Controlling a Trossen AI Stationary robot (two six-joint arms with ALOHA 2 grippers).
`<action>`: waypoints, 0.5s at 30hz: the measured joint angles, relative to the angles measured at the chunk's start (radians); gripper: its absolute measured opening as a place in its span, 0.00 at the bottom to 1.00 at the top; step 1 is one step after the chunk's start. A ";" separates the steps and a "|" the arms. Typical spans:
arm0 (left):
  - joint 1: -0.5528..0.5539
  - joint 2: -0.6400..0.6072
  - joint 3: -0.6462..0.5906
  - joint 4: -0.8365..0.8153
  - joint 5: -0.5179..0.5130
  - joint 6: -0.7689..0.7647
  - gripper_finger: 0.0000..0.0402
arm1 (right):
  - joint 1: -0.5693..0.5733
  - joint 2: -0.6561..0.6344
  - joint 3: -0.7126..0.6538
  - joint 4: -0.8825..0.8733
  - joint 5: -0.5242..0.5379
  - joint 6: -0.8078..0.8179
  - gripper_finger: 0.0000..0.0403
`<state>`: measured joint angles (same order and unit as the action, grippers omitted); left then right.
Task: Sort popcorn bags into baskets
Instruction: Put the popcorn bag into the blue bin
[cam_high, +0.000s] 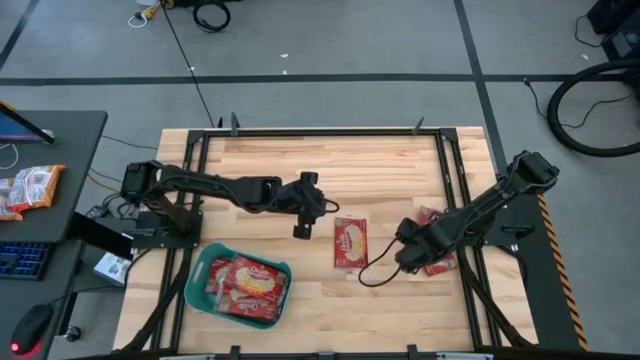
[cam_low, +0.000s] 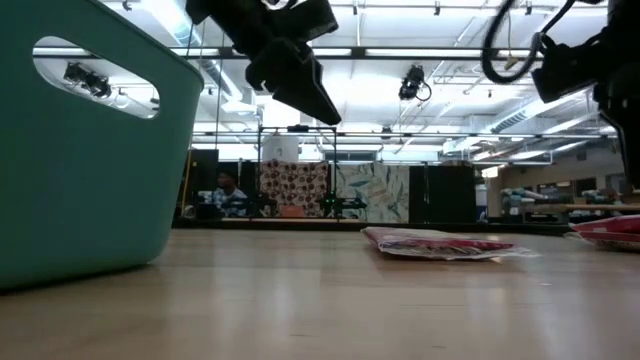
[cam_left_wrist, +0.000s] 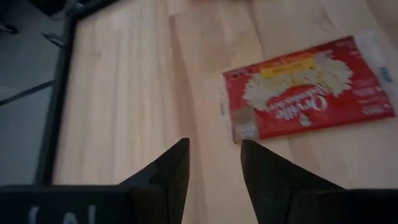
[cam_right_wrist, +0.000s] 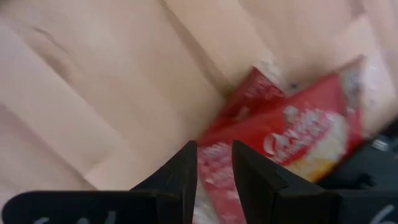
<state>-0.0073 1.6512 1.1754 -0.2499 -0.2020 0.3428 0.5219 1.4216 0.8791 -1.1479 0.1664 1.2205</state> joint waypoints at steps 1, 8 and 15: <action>-0.001 0.000 -0.008 0.004 0.007 -0.010 0.37 | 0.004 0.000 0.000 -0.019 0.001 0.004 0.26; -0.003 0.000 -0.068 0.030 0.042 -0.044 0.37 | 0.044 0.016 0.002 0.097 0.024 0.021 0.27; 0.012 0.000 -0.090 0.062 0.039 -0.043 0.37 | 0.069 0.248 0.200 0.055 0.056 -0.024 0.27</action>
<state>0.0046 1.6508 1.0859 -0.1875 -0.1634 0.2996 0.5911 1.6696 1.0787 -1.0928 0.2222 1.1961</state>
